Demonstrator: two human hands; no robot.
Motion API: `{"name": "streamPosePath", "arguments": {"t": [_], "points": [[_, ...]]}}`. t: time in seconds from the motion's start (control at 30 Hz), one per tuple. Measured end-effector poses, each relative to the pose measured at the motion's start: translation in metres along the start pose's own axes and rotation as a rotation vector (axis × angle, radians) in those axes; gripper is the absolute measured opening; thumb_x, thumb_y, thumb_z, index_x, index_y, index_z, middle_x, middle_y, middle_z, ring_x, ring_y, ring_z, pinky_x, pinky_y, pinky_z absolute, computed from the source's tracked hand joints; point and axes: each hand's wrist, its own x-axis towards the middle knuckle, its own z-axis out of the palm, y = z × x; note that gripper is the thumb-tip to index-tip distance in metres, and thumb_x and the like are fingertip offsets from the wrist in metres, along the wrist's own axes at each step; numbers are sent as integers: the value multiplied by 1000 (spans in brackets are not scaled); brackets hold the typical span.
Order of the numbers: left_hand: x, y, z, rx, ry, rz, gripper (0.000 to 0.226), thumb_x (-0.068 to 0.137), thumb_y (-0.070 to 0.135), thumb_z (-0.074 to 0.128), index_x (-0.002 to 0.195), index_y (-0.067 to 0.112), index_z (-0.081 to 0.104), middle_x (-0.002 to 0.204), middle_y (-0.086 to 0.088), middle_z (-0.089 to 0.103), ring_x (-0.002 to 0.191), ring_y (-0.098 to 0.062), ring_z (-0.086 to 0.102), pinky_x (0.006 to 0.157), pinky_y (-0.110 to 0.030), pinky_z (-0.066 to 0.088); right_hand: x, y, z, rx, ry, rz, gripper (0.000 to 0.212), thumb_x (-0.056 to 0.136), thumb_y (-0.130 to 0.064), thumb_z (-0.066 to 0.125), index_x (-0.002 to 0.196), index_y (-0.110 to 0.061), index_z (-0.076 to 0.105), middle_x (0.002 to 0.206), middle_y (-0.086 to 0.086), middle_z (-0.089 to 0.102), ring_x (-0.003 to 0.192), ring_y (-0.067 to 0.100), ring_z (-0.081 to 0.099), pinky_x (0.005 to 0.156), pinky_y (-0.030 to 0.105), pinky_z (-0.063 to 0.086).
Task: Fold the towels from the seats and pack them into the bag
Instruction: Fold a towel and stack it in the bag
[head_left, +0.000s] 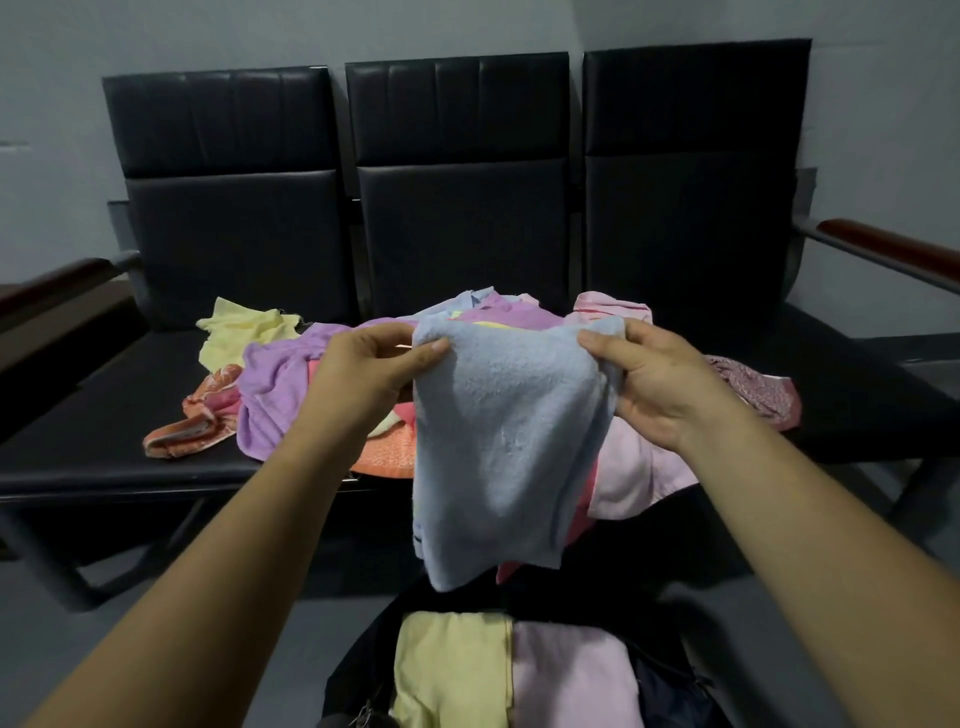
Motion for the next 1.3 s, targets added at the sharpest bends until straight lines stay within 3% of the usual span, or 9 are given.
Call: {"name": "streamPosePath", "arguments": {"t": [0.17,0.37,0.5,0.63,0.9,1.03,1.1,1.17,1.3], "points": [[-4,2,3,-131,0,20,28,91,12,70,116,0,70,109,-12,76,103,-23,73,89,-31,60,-10,-11,7,366,-213,130,24,87,-6,64,109,2,71,112,15,75,101,20,74,80,29,61],[-7,0,8,-12,98,148,24,88,13,74,109,2,74,104,-9,77,101,-14,72,80,-15,54,-3,-8,-1,-30,48,-38,15,84,2,72,98,4,73,95,17,77,91,25,74,78,30,62],[-10,4,10,-39,88,197,23,90,11,70,111,1,73,104,-8,76,100,-13,72,79,-15,53,-8,-9,0,-216,111,-256,13,85,-7,77,98,-7,77,87,0,77,77,1,72,66,11,53],[-14,8,9,-81,-6,199,21,95,11,65,115,6,69,99,-8,77,91,-17,73,73,-23,57,-10,-7,1,-156,6,-333,17,89,-6,72,106,-6,74,108,14,75,108,29,71,93,36,58],[-21,7,19,54,-252,233,34,97,16,63,129,27,58,101,-6,77,96,-24,74,82,-38,61,-23,12,27,-400,-346,-275,84,77,-5,85,145,-31,43,131,-7,66,122,11,63,100,35,54],[-16,-2,21,-212,-193,-28,52,84,15,79,127,12,49,98,-8,77,90,-22,73,76,-37,57,-22,4,32,7,-200,-210,63,81,7,74,135,-20,54,122,8,71,111,25,70,90,40,59],[-15,-15,18,-73,-416,-132,45,80,23,79,122,13,64,109,-13,74,97,-25,66,88,-45,48,-17,-4,25,163,-129,-164,54,83,6,71,129,-17,58,114,9,74,104,25,73,83,38,60],[-20,-25,18,65,-623,-131,30,84,21,72,113,11,73,115,-16,72,103,-26,63,98,-47,48,-12,-8,16,204,-68,-103,48,84,4,71,126,-17,62,111,9,75,102,24,74,81,37,61],[-27,-23,28,-315,-598,-229,35,92,10,58,126,3,63,125,-20,67,114,-29,63,98,-39,52,-4,1,1,111,10,56,48,85,1,73,131,-4,61,119,20,71,105,30,73,87,42,61]]}}
